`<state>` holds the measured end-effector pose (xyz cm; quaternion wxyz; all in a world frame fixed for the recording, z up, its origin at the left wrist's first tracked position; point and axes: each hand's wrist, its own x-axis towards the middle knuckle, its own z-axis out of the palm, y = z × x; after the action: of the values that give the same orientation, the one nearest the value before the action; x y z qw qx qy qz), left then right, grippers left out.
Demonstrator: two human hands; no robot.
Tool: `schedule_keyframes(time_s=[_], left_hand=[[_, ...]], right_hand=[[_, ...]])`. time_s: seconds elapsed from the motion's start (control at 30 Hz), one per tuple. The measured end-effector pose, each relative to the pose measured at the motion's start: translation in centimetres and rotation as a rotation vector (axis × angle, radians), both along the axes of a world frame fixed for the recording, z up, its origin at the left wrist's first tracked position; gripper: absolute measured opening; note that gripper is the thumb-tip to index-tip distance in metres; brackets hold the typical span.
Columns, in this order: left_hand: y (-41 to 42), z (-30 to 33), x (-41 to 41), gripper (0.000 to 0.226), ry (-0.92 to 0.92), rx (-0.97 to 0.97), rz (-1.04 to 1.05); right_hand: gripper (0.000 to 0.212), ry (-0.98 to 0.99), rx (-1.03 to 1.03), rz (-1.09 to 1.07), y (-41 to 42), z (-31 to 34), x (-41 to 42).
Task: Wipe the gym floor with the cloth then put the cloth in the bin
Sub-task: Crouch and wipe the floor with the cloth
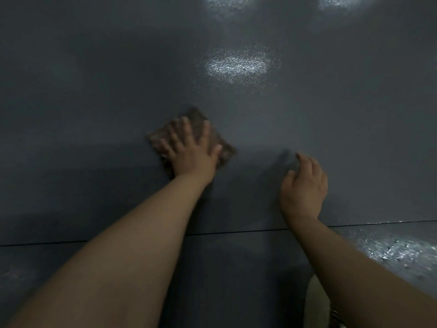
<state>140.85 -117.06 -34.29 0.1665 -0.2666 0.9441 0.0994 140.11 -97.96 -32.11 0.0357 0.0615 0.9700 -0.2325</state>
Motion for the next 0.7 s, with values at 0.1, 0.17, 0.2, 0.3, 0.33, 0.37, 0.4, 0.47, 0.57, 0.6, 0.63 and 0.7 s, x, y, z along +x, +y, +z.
schedule_keyframes(time_s=[0.1,0.17,0.2,0.3,0.33,0.37,0.4,0.47,0.57,0.6,0.63,0.7], left_hand=[[7.2,0.5,-0.4,0.066,-0.026,0.099,-0.420],[10.3,0.6,0.6,0.065,-0.036,0.139,-0.599],[10.7,0.6,1.3,0.065,-0.045,0.138,-0.653],[7.4,0.1,3.2,0.064,-0.025,0.119,-0.702],[5.4,-0.1,4.1,0.063,0.005,0.088,-0.690],[3.4,-0.4,5.2,0.062,0.048,0.035,-0.641],[1.2,-0.5,6.8,0.063,0.037,0.008,-0.536],[-3.0,-0.6,10.2,0.069,-0.013,-0.035,-0.342],[-7.8,-0.3,14.8,0.072,-0.073,-0.086,-0.042],[-8.3,-0.1,15.7,0.072,-0.102,-0.086,0.102],[-8.1,0.1,16.1,0.071,-0.111,-0.097,0.222],[-6.1,0.5,15.4,0.070,-0.104,-0.062,0.388]], right_hand=[[0.048,0.008,0.000,-0.013,0.6,-0.2,0.5],[0.050,-0.005,-0.013,-0.009,0.1,-0.3,1.0],[0.051,-0.016,-0.022,-0.014,-0.3,-0.3,1.1],[0.050,-0.036,-0.013,0.061,-2.0,-0.3,1.9],[0.051,-0.034,0.006,0.118,-2.7,-0.3,2.2],[0.054,-0.035,0.028,0.183,-3.5,-0.5,2.7],[0.058,-0.037,0.050,0.254,-4.1,-0.6,3.2],[0.058,-0.065,0.089,0.399,-5.5,-0.5,4.4],[0.059,-0.155,0.100,0.528,-7.1,-0.4,6.3],[0.059,-0.162,0.086,0.536,-7.4,-0.3,6.8],[0.057,-0.163,0.068,0.526,-7.6,-0.3,7.3],[0.049,-0.217,0.040,0.478,-7.7,-0.2,7.9]])
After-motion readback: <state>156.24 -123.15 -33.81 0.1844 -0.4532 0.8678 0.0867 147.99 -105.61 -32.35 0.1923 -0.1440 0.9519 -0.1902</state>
